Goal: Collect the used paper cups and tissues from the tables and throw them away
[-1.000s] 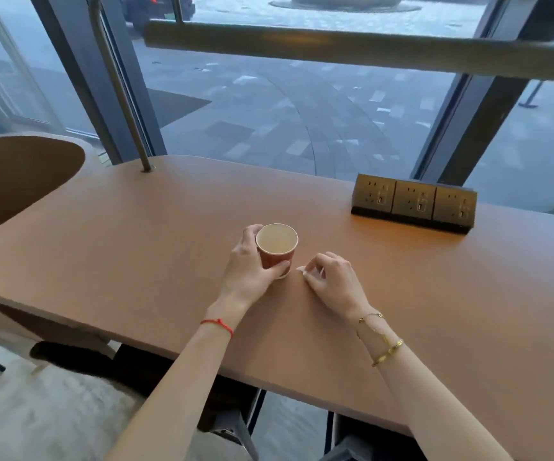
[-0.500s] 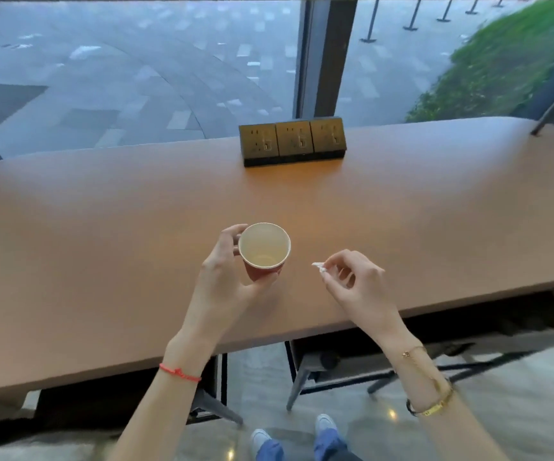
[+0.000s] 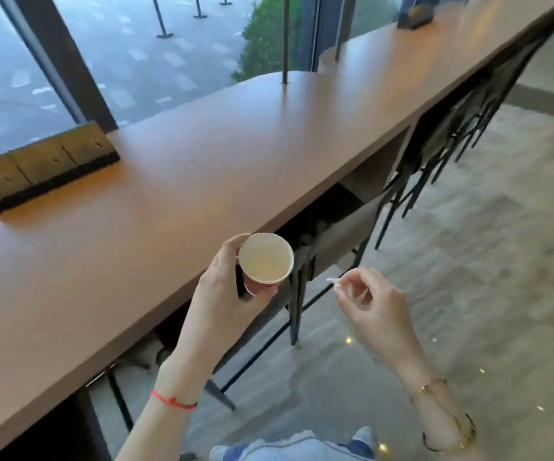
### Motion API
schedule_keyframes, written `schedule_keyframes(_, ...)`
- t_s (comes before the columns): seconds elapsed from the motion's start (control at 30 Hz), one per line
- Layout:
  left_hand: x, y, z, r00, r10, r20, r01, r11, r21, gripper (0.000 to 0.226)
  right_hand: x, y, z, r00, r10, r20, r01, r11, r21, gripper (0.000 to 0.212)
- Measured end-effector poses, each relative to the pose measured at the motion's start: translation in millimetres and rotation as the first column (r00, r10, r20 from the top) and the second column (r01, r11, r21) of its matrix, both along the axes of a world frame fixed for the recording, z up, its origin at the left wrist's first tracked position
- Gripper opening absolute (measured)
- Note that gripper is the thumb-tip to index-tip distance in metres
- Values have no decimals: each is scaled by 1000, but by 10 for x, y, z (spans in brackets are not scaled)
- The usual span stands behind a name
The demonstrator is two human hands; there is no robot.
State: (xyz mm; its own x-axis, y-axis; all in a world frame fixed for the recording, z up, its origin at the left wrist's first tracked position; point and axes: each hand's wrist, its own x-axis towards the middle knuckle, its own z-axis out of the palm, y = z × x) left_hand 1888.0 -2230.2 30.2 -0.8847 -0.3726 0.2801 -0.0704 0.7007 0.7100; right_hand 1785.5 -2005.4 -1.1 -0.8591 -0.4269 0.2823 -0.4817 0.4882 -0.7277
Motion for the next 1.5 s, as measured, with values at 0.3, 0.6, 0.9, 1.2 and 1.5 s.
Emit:
schedule_keyframes(0.3, -1207, 1966, -151, 961, -276, -18, 276, 957, 84, 71, -442, 2308, -66, 933, -359, -17, 359, 933, 21, 17)
schedule_keyframes(0.6, -2370, 3496, -182, 822, -569, 26, 565, 821, 87, 70, -756, 3904, -237, 752, -657, 48, 659, 752, -18, 17)
schedule_keyframes(0.9, -3852, 4955, -417, 674, -738, 47, 732, 675, 92, 71, -1496, 5040, -549, 551, -828, 106, 832, 555, 5, 10)
schedule_keyframes(1.2, -5713, 6470, -322, 503, -864, 24, 859, 503, 93, 69, -3054, 6298, -312, 374, -926, 53, 927, 375, 12, 11)
schedule_keyframes(1.5, -7113, 8016, -349, 345, -935, 82, 933, 352, 80, 71, -4053, 7539, -402, 200, -974, 107, 979, 204, 23, 10)
